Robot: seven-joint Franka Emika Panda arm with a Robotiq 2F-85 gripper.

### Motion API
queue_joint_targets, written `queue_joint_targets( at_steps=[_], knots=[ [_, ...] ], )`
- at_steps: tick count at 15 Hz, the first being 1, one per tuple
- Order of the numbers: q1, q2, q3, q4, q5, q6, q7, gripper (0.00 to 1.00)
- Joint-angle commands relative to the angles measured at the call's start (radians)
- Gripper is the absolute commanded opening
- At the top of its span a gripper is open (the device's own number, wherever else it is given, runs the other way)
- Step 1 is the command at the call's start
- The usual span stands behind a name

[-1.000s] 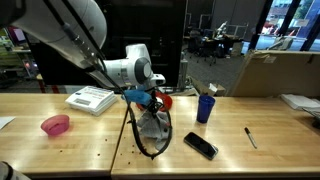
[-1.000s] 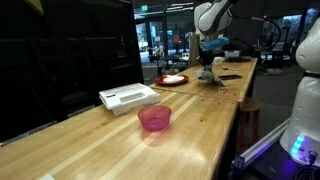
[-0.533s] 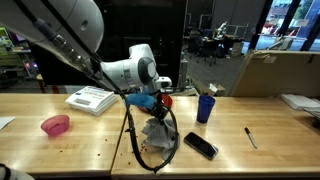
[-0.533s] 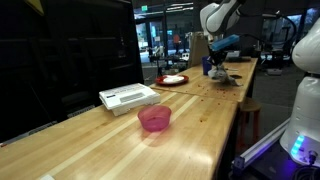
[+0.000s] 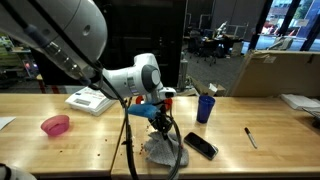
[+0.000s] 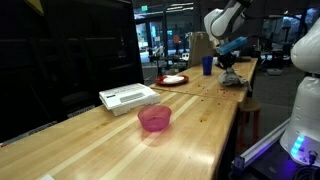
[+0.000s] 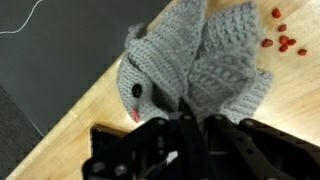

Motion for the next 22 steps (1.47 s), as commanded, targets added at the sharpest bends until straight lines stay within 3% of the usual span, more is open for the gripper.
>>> queue_joint_targets(
  at_steps=[1, 5, 8, 22],
  knots=[
    [-0.016, -0.016, 0.0, -0.027, -0.068, -0.03, 0.045, 0.02],
    [-0.049, 0.02, -0.019, -0.049, -0.226, -0.051, 0.1, 0.02],
    [-0.043, 0.048, -0.044, -0.06, -0.261, -0.025, 0.109, 0.02],
    [0.059, 0.039, -0.02, -0.075, -0.111, 0.143, 0.083, 0.02]
  ],
)
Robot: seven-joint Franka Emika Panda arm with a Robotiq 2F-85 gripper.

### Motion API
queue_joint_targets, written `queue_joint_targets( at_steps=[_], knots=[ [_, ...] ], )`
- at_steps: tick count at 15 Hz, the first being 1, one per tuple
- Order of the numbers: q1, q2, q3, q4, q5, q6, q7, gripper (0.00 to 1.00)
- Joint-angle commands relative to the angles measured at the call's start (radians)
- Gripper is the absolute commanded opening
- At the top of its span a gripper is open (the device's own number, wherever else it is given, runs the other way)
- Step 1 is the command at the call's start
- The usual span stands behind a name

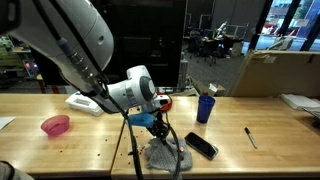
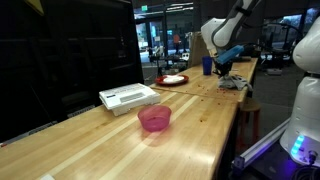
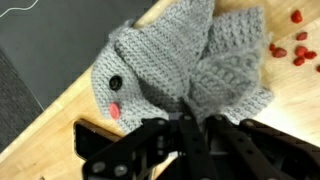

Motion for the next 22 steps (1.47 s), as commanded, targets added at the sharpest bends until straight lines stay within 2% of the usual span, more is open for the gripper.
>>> queue_joint_targets(
  at_steps=[1, 15, 22],
  knots=[
    [0.005, -0.029, 0.001, -0.022, 0.066, 0.043, -0.01, 0.02],
    [0.057, -0.02, 0.052, -0.03, 0.412, 0.062, -0.012, 0.02],
    [0.078, 0.017, 0.085, 0.057, 0.464, 0.039, -0.001, 0.02]
  ],
)
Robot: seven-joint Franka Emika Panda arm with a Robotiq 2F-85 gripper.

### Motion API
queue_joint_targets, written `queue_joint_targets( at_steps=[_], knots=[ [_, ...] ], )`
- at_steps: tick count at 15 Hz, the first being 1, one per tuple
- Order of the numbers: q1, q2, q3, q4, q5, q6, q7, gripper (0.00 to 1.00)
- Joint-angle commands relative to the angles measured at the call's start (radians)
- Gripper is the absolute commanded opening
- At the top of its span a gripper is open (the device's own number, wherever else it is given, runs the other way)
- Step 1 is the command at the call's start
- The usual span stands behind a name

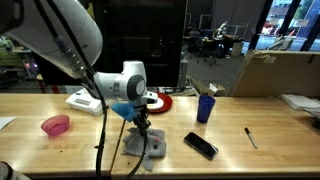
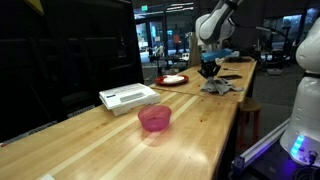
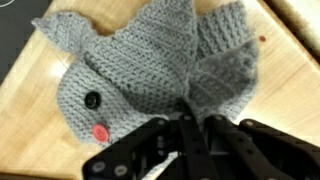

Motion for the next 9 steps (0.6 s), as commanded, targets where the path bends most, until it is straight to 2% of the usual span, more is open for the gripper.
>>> queue_joint_targets(
  at_steps=[1, 9],
  knots=[
    [0.013, 0.022, 0.018, 0.058, 0.017, -0.028, 0.015, 0.02],
    [0.04, 0.093, 0.032, 0.166, 0.01, -0.042, 0.018, 0.02]
  ],
)
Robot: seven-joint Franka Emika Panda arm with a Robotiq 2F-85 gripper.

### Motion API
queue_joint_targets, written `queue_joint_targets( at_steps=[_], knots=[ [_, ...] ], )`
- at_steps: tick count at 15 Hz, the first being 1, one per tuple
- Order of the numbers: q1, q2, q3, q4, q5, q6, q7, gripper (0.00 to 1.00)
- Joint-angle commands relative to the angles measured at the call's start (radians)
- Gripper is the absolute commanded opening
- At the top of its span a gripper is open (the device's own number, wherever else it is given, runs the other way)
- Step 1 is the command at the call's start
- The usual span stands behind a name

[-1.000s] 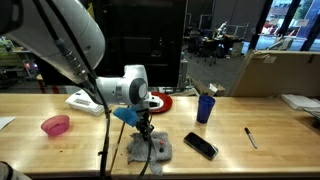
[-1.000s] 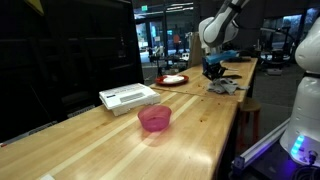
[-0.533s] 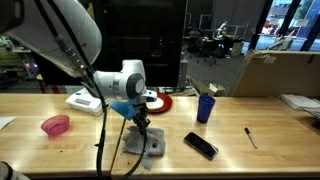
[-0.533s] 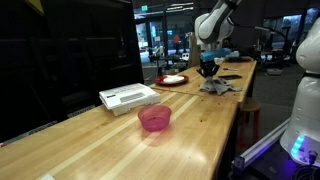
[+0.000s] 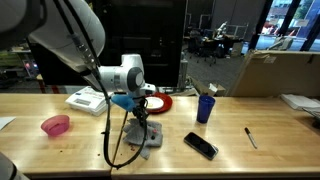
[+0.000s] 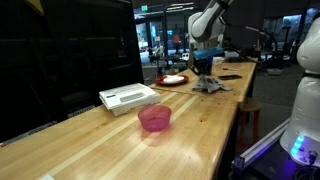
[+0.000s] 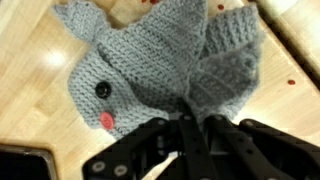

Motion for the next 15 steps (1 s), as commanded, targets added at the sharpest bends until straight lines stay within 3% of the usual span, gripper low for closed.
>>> queue_joint_targets(
  at_steps=[1, 8, 10, 11, 15],
  knots=[
    [0.02, 0.031, 0.004, 0.063, -0.004, -0.031, 0.009, 0.02],
    [0.005, -0.053, -0.015, 0.045, -0.096, -0.044, 0.062, 0.02],
    [-0.008, -0.097, -0.013, 0.025, -0.169, -0.075, 0.1, 0.02],
    [0.001, -0.021, -0.015, 0.065, -0.123, -0.04, 0.065, 0.09],
    [-0.01, -0.067, -0.011, 0.048, -0.147, -0.067, 0.078, 0.09]
  ],
)
